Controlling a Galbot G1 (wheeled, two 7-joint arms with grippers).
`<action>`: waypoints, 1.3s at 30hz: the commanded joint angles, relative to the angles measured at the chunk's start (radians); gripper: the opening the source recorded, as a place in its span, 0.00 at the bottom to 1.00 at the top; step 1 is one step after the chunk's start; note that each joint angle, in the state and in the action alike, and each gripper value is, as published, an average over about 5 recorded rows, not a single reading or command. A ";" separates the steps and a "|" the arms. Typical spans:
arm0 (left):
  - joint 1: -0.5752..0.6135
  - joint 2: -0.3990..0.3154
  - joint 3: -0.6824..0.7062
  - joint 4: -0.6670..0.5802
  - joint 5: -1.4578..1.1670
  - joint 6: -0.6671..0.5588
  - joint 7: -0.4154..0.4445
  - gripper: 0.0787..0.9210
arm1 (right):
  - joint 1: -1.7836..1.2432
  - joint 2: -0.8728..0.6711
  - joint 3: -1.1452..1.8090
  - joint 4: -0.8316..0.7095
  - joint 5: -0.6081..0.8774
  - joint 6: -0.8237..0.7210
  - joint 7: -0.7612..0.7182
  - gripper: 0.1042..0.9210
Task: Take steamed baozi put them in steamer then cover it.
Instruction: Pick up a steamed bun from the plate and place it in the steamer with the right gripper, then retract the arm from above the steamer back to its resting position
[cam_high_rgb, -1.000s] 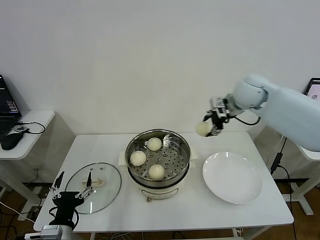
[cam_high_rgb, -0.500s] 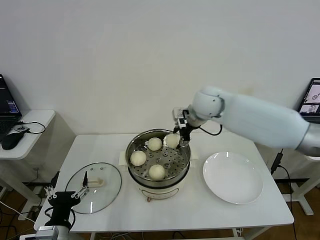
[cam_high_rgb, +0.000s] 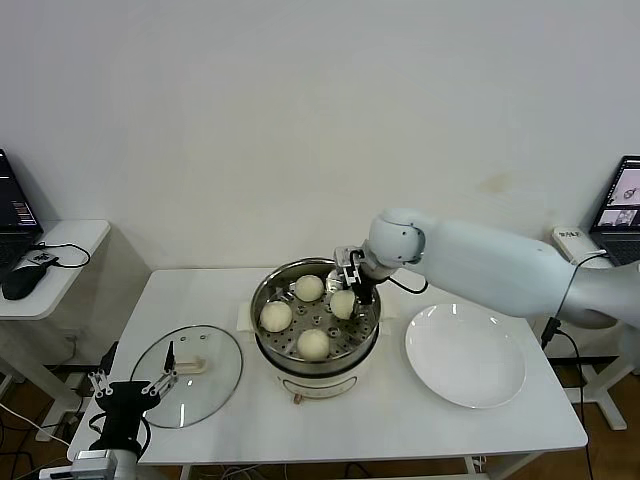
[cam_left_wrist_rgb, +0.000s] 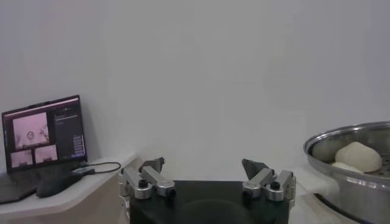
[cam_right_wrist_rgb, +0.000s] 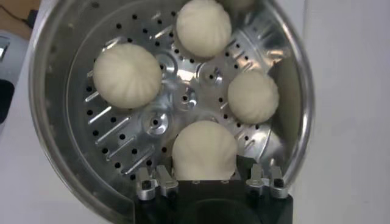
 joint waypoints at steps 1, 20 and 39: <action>0.001 -0.002 -0.001 -0.005 0.002 0.000 -0.001 0.88 | -0.037 0.018 0.011 -0.012 -0.045 0.000 0.013 0.71; -0.010 0.003 0.004 0.032 -0.005 0.000 -0.009 0.88 | -0.361 -0.445 0.488 0.441 0.375 0.056 0.642 0.88; -0.060 0.002 -0.109 0.315 1.045 -0.155 -0.034 0.88 | -1.750 -0.122 1.785 0.555 0.046 0.684 0.889 0.88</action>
